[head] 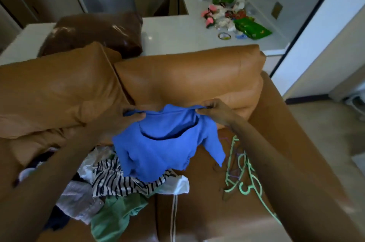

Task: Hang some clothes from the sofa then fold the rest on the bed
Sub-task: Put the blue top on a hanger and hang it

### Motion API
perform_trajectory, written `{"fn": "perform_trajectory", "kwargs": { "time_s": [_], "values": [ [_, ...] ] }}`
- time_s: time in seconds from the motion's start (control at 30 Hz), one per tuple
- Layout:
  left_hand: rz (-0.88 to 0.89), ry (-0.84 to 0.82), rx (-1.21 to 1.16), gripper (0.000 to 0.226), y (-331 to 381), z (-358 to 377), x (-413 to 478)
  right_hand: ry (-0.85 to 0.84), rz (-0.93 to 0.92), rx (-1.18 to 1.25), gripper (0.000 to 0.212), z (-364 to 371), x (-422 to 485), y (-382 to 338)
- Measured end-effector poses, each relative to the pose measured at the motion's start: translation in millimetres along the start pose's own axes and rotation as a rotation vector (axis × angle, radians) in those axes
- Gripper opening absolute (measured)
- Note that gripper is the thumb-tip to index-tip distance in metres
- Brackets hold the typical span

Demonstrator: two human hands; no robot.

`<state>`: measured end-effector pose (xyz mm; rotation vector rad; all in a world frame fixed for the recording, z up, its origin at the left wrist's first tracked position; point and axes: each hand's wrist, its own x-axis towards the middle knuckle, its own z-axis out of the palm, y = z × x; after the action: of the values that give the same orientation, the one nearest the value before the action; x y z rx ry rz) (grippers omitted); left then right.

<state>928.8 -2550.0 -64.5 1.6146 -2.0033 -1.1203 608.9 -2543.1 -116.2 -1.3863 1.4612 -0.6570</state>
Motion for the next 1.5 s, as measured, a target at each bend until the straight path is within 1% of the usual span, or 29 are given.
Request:
{"fn": "perform_trajectory", "kwargs": {
  "time_s": [0.03,0.07,0.1,0.17,0.2,0.23,0.3,0.33,0.37,0.4,0.43,0.47,0.5,0.57,0.63,0.7,0.77,0.87,0.97,1.03,1.1,1.17,1.23,1.33,1.4,1.43,1.5],
  "values": [
    [-0.002,0.004,-0.007,0.038,-4,20,2,0.034,0.033,0.05,0.026,8,4,21],
    [-0.004,0.023,-0.001,0.034,-10,37,4,0.082,0.076,0.096,0.025,15,9,40],
    [-0.017,0.007,-0.001,0.043,-17,55,9,0.145,0.141,0.159,0.018,21,11,59],
    [-0.047,-0.022,-0.041,0.053,-26,91,14,0.248,0.257,0.274,0.003,33,15,101],
    [-0.066,-0.046,-0.054,0.055,-33,111,18,0.297,0.302,0.317,0.008,39,17,124],
    [-0.071,-0.063,-0.057,0.052,-40,129,20,0.343,0.348,0.336,0.009,45,19,149],
    [-0.092,-0.09,-0.033,0.034,-50,172,27,0.425,0.455,0.362,0.014,56,18,206],
    [-0.092,-0.096,-0.026,0.029,-56,191,30,0.449,0.516,0.369,0.016,61,14,232],
    [-0.087,-0.098,-0.041,0.03,-59,210,33,0.461,0.578,0.367,0.013,64,11,257],
    [-0.079,-0.087,-0.055,0.036,-65,231,39,0.481,0.633,0.357,0.014,67,6,285],
    [-0.079,-0.073,-0.073,0.041,-70,247,46,0.494,0.681,0.338,0.026,68,2,309],
    [-0.08,-0.069,-0.087,0.041,-74,260,52,0.508,0.712,0.312,0.035,69,-1,328],
    [-0.078,-0.073,-0.097,0.04,-80,276,59,0.516,0.744,0.273,0.037,70,-3,350],
    [-0.088,-0.061,-0.106,0.037,-90,303,72,0.516,0.787,0.177,0.037,72,-5,389],
    [-0.077,-0.058,-0.113,0.035,-99,324,81,0.486,0.797,0.091,0.032,75,-4,419],
    [-0.039,-0.048,-0.1,0.044,-114,352,91,0.436,0.803,-0.006,0.029,80,7,457],
    [-0.05,-0.049,-0.109,0.044,-124,365,95,0.394,0.792,-0.089,0.033,82,18,479],
    [-0.066,-0.035,-0.151,0.042,-140,387,98,0.384,0.79,-0.223,0.042,83,42,511],
    [-0.072,-0.038,-0.179,0.043,-154,403,101,0.436,0.827,-0.311,0.059,77,69,542],
    [-0.056,-0.044,-0.182,0.042,-161,408,101,0.484,0.854,-0.349,0.065,73,83,560],
    [-0.052,-0.029,-0.196,0.043,-166,411,99,0.535,0.887,-0.409,0.062,71,93,572],
    [-0.062,-0.019,-0.216,0.044,-168,410,96,0.604,0.89,-0.422,0.049,68,100,576],
    [-0.063,-0.017,-0.223,0.048,-167,408,95,0.609,0.876,-0.418,0.037,64,104,577],
    [-0.059,-0.015,-0.2,0.055,-168,402,93,0.549,0.878,-0.387,0.037,61,103,572],
    [-0.062,-0.015,-0.187,0.05,-169,398,91,0.519,0.884,-0.332,0.037,63,103,567],
    [-0.068,-0.013,-0.186,0.047,-170,397,90,0.514,0.888,-0.303,0.039,64,104,564],
    [-0.084,-0.009,-0.201,0.045,-171,394,88,0.532,0.906,-0.261,0.05,67,104,555]
  ]
}}
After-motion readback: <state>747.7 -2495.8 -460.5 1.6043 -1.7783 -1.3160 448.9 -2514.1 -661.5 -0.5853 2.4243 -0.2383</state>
